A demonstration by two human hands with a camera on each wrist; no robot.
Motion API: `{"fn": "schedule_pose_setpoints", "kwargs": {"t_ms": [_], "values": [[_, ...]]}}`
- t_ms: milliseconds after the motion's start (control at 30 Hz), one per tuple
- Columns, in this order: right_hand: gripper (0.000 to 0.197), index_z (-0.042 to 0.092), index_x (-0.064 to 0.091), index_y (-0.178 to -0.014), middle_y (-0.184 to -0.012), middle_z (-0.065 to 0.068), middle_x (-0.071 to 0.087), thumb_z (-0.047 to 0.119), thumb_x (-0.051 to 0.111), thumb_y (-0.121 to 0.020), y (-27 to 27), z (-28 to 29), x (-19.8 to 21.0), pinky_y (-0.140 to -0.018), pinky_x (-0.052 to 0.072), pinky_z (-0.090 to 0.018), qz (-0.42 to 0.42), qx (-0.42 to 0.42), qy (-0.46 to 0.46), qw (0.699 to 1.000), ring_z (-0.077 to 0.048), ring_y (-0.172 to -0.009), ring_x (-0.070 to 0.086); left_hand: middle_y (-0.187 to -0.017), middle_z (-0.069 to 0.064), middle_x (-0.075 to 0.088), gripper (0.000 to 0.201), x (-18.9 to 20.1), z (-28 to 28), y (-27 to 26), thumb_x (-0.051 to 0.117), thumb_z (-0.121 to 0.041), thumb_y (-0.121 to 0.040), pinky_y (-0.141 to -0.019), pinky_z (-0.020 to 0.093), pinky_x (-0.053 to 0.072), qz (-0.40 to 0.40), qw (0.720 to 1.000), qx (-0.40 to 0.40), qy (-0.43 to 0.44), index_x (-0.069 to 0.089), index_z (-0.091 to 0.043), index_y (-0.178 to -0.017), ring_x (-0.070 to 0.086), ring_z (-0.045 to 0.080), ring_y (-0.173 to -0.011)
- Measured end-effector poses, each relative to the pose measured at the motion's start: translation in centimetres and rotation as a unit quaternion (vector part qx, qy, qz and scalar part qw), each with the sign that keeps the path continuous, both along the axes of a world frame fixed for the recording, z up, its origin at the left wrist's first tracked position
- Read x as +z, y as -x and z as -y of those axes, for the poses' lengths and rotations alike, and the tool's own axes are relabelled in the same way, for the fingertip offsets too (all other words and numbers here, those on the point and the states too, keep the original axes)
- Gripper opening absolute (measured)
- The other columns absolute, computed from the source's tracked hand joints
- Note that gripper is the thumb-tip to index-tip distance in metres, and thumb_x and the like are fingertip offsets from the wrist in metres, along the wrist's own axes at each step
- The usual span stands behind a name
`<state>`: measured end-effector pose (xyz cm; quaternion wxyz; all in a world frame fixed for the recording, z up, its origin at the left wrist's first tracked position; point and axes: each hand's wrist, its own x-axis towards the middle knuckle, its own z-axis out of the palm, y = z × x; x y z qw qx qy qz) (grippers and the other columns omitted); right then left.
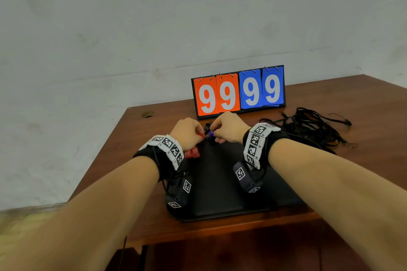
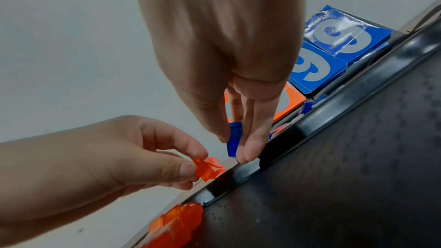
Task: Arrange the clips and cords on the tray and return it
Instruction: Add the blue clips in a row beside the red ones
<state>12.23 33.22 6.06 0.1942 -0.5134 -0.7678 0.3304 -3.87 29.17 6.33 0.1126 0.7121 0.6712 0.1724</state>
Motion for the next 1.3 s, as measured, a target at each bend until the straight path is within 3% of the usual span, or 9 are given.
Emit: {"fn": "schedule_pose_setpoints", "kwargs": {"t_ms": [200, 367, 467, 600, 733, 967, 1100, 1233, 1300], "values": [[0.029, 0.010, 0.065, -0.122, -0.102, -0.009, 0.070, 0.010, 0.062, -0.093, -0.3, 1.3, 0.3, -0.077, 0.061, -0.031, 0.030, 0.038, -0.026, 0.998, -0.016, -0.082, 0.073, -0.109, 0.001, 0.070, 0.019, 0.2, 0.9, -0.4, 0.067, -0.013, -0.089, -0.083, 0.024, 0.048, -0.026, 0.999, -0.025, 0.000, 0.074, -0.015, -0.106, 0.063, 0.014, -0.095], [0.024, 0.011, 0.067, -0.117, -0.088, -0.002, 0.069, 0.012, 0.063, -0.093, -0.5, 2.1, 0.1, -0.068, 0.059, -0.023, 0.051, 0.052, -0.030, 0.997, -0.014, -0.074, 0.070, -0.110, 0.001, 0.069, 0.020, 0.1, 1.6, -0.7, 0.066, -0.011, -0.089, -0.082, 0.021, 0.044, -0.036, 0.999, -0.034, 0.000, 0.074, -0.014, -0.108, 0.063, 0.014, -0.097], [0.025, 0.012, 0.068, -0.115, -0.085, 0.005, 0.066, 0.012, 0.067, -0.090, -0.8, 2.6, 0.1, -0.062, 0.051, -0.019, 0.077, 0.068, -0.055, 0.993, -0.009, -0.068, 0.064, -0.109, 0.000, 0.068, 0.020, 0.1, 1.8, -0.7, 0.066, -0.011, -0.089, -0.079, 0.020, 0.043, -0.039, 0.998, -0.039, 0.002, 0.074, -0.015, -0.107, 0.059, 0.011, -0.090], [0.032, 0.016, 0.068, -0.116, -0.114, 0.002, 0.067, 0.019, 0.074, -0.085, -0.9, 2.9, 0.4, -0.079, 0.048, -0.021, 0.114, 0.081, -0.090, 0.986, -0.010, -0.091, 0.062, -0.107, -0.001, 0.071, 0.017, 0.2, 1.9, -0.9, 0.067, -0.012, -0.089, -0.083, 0.024, 0.050, -0.043, 0.997, -0.046, 0.040, 0.075, -0.016, -0.103, 0.065, 0.014, -0.093], [0.041, 0.016, 0.066, -0.120, -0.119, 0.001, 0.065, 0.020, 0.077, -0.081, -0.5, 3.0, 0.5, -0.093, 0.048, -0.027, 0.141, 0.089, -0.094, 0.982, -0.016, -0.108, 0.061, -0.099, -0.003, 0.067, 0.015, 0.3, 2.0, -0.9, 0.071, -0.012, -0.087, -0.080, 0.024, 0.050, -0.045, 0.996, -0.049, 0.068, 0.075, -0.016, -0.101, 0.062, 0.013, -0.084], [0.041, 0.015, 0.067, -0.119, -0.114, -0.002, 0.067, 0.023, 0.077, -0.081, 0.6, 3.2, 0.3, -0.091, 0.052, -0.031, 0.203, 0.110, -0.073, 0.970, -0.020, -0.104, 0.063, -0.091, -0.006, 0.063, 0.016, 0.4, 2.0, -0.9, 0.073, -0.012, -0.084, -0.077, 0.023, 0.048, -0.060, 0.993, -0.045, 0.091, 0.077, -0.015, -0.099, 0.062, 0.014, -0.084], [0.042, 0.016, 0.066, -0.120, -0.115, -0.002, 0.066, 0.022, 0.078, -0.080, 0.9, 3.5, 0.6, -0.091, 0.052, -0.033, 0.213, 0.114, -0.083, 0.967, -0.021, -0.105, 0.062, -0.095, -0.001, 0.071, 0.020, 0.4, 2.2, -0.3, 0.060, -0.005, -0.090, -0.065, 0.022, 0.051, -0.013, 0.996, -0.024, 0.089, 0.073, -0.020, -0.092, 0.067, 0.013, -0.074], [0.041, 0.017, 0.069, -0.116, -0.117, -0.001, 0.065, 0.019, 0.080, -0.077, 0.9, 3.6, 0.7, -0.092, 0.052, -0.034, 0.199, 0.120, -0.094, 0.968, -0.021, -0.108, 0.061, -0.111, 0.000, 0.070, 0.030, 1.2, 2.6, 1.1, 0.055, -0.002, -0.088, -0.089, 0.031, 0.055, -0.006, 0.997, -0.004, 0.079, 0.074, -0.019, -0.103, 0.066, 0.016, -0.099], [0.043, 0.016, 0.068, -0.118, -0.118, -0.001, 0.063, 0.018, 0.080, -0.077, 0.9, 3.6, 0.7, -0.094, 0.052, -0.035, 0.191, 0.116, -0.090, 0.971, -0.020, -0.109, 0.060, -0.112, -0.001, 0.070, 0.029, 1.1, 2.6, 1.9, 0.057, -0.003, -0.087, -0.093, 0.030, 0.053, -0.011, 0.996, 0.009, 0.090, 0.073, -0.021, -0.103, 0.065, 0.016, -0.103]]}}
